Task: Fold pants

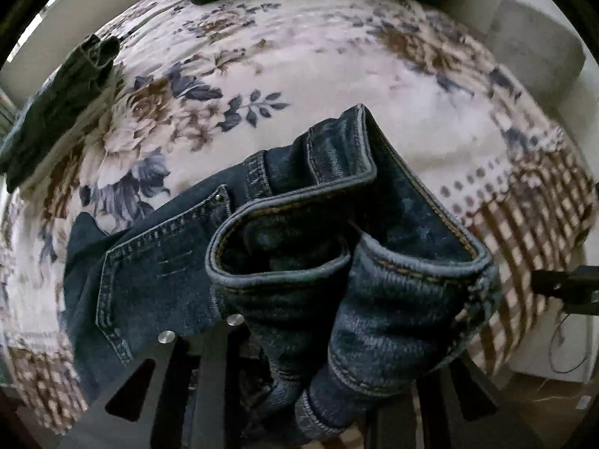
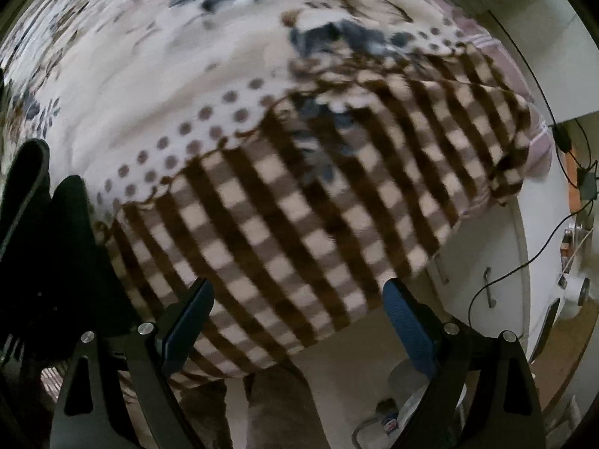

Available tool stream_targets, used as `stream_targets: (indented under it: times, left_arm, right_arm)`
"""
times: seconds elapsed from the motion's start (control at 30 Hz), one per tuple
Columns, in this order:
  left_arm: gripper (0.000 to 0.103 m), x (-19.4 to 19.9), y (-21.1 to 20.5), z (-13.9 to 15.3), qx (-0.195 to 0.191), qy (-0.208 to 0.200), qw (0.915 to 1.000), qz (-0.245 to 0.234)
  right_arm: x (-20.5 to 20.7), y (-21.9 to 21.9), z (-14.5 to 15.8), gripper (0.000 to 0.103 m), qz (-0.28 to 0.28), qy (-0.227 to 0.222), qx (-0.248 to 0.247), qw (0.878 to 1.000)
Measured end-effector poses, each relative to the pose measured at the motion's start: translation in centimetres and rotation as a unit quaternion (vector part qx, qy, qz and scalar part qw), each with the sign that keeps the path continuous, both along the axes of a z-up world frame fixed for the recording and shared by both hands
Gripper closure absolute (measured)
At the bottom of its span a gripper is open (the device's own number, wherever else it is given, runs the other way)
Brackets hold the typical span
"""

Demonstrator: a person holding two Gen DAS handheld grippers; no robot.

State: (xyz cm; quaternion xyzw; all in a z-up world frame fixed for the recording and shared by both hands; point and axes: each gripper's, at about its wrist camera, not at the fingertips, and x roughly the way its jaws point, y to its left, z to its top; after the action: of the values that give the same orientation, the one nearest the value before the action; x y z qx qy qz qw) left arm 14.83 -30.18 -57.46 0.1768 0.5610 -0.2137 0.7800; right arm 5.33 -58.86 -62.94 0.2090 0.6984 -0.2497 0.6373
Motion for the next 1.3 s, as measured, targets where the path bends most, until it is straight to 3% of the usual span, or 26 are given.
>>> stream_targets:
  times: [0.03, 0.1, 0.27, 0.33, 0.4, 0.5, 0.6, 0.7, 0.73, 0.83, 0.93, 1.03, 1.13, 1.2, 1.3]
  left_arm:
    - [0.074, 0.0, -0.1, 0.1, 0.007, 0.007, 0.9999, 0.003]
    - [0.057, -0.2, -0.6, 0.7, 0.013, 0.021, 0.9997, 0.006]
    - [0.041, -0.7, 0.0, 3.2, -0.009, 0.037, 0.9988, 0.030]
    - [0.018, -0.4, 1.4, 4.3, -0.026, 0.043, 0.9973, 0.053]
    - [0.007, 0.2, 3.4, 5.3, -0.039, 0.049, 0.9949, 0.079]
    - [0.004, 1.1, 6.7, 6.5, -0.069, 0.074, 0.9882, 0.115]
    - [0.004, 1.8, 10.0, 7.3, -0.125, 0.113, 0.9746, 0.148]
    - [0.003, 2.2, 11.3, 7.2, -0.161, 0.145, 0.9645, 0.150]
    - [0.003, 2.2, 11.4, 7.1, -0.160, 0.149, 0.9647, 0.147]
    - [0.003, 2.0, 11.9, 6.9, -0.143, 0.145, 0.9685, 0.143]
    - [0.003, 2.0, 13.5, 7.0, -0.125, 0.121, 0.9701, 0.169]
    - [0.003, 2.8, 15.6, 5.9, -0.072, 0.089, 0.9711, 0.209]
    - [0.003, 4.2, 19.1, 4.4, -0.058, 0.093, 0.9603, 0.257]
    - [0.003, 5.0, 21.3, 4.0, -0.055, 0.090, 0.9529, 0.284]
    - [0.003, 6.2, 24.1, 3.6, -0.048, 0.082, 0.9446, 0.314]
  right_arm:
    - [-0.2, -0.7, 0.1, 0.009, -0.002, -0.002, 0.003, 1.000]
    - [-1.3, -1.9, -0.1, 0.009, -0.006, -0.011, 0.018, 1.000]
    - [0.0, -1.6, 1.9, 0.009, -0.010, -0.054, 0.067, 0.996]
    - [0.7, -0.9, 2.6, 0.009, -0.014, -0.088, 0.106, 0.990]
    - [2.3, 0.6, 3.5, 0.009, -0.010, -0.113, 0.135, 0.984]
    - [4.2, 1.9, 3.2, 0.009, -0.006, -0.144, 0.200, 0.969]
    - [6.5, 4.5, 2.8, 0.009, -0.016, -0.162, 0.255, 0.953]
    - [7.8, 5.4, 1.7, 0.009, -0.041, -0.176, 0.303, 0.936]
    - [8.1, 5.4, 1.3, 0.009, -0.050, -0.176, 0.311, 0.933]
    - [7.6, 5.3, 0.0, 0.009, -0.063, -0.163, 0.298, 0.938]
    - [7.2, 4.8, -1.2, 0.009, -0.094, -0.171, 0.327, 0.925]
    - [7.1, 5.0, -3.3, 0.009, -0.102, -0.167, 0.368, 0.909]
    - [6.8, 4.8, -4.3, 0.009, -0.129, -0.172, 0.394, 0.894]
    - [6.4, 4.2, -3.6, 0.009, -0.147, -0.197, 0.379, 0.892]
    - [6.8, 4.4, -2.3, 0.009, -0.120, -0.231, 0.377, 0.889]
